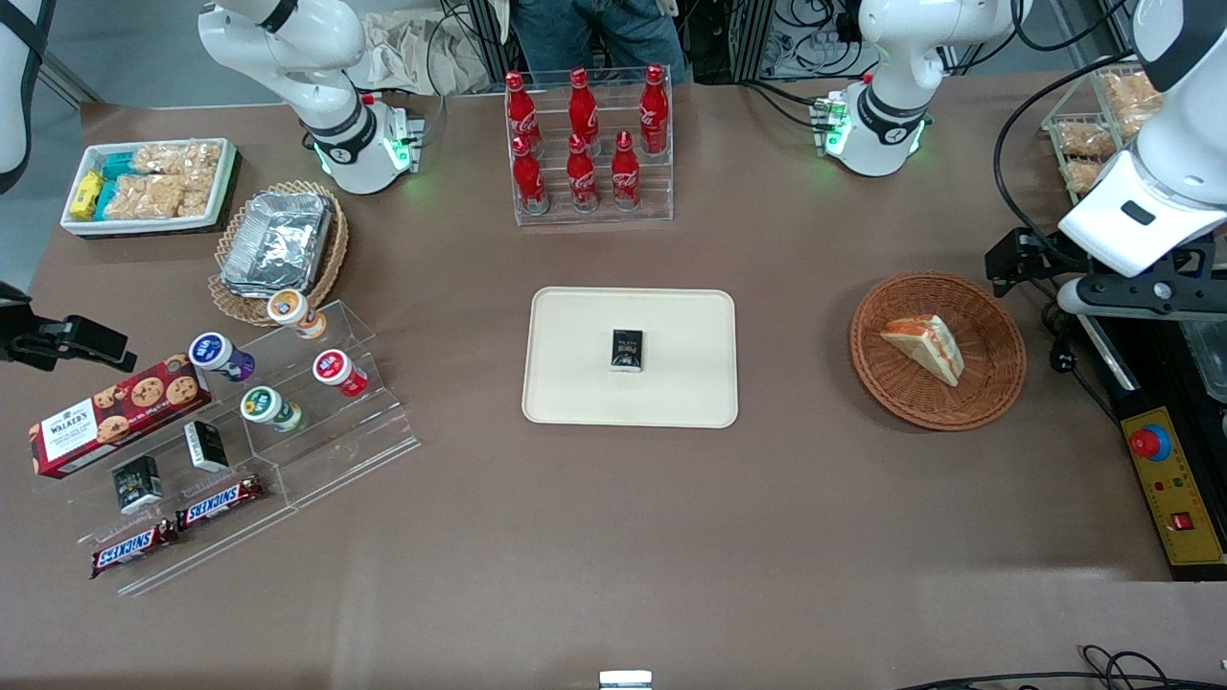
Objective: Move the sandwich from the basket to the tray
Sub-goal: 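Move the left gripper over the wicker basket holding the sandwich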
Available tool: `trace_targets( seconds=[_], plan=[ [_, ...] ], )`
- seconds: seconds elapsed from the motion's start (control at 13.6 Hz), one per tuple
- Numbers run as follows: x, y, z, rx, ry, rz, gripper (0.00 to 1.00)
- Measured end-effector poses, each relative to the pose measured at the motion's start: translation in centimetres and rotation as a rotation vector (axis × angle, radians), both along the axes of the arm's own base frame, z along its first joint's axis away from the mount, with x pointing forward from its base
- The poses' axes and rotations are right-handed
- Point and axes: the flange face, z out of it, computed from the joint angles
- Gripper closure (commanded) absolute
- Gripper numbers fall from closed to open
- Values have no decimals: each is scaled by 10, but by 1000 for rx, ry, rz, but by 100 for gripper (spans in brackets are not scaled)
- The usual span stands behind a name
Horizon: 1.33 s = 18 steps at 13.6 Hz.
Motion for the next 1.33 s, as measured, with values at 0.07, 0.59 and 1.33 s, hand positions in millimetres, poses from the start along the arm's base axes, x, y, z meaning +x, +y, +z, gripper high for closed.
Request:
trace_targets(
  seconds=[0.07, 0.59, 1.33],
  plan=[
    [0, 0, 0, 0, 1, 0, 0],
    [-14, 7, -2, 17, 84, 102, 0],
    [-85, 66, 0, -26, 87, 696, 0]
  ],
)
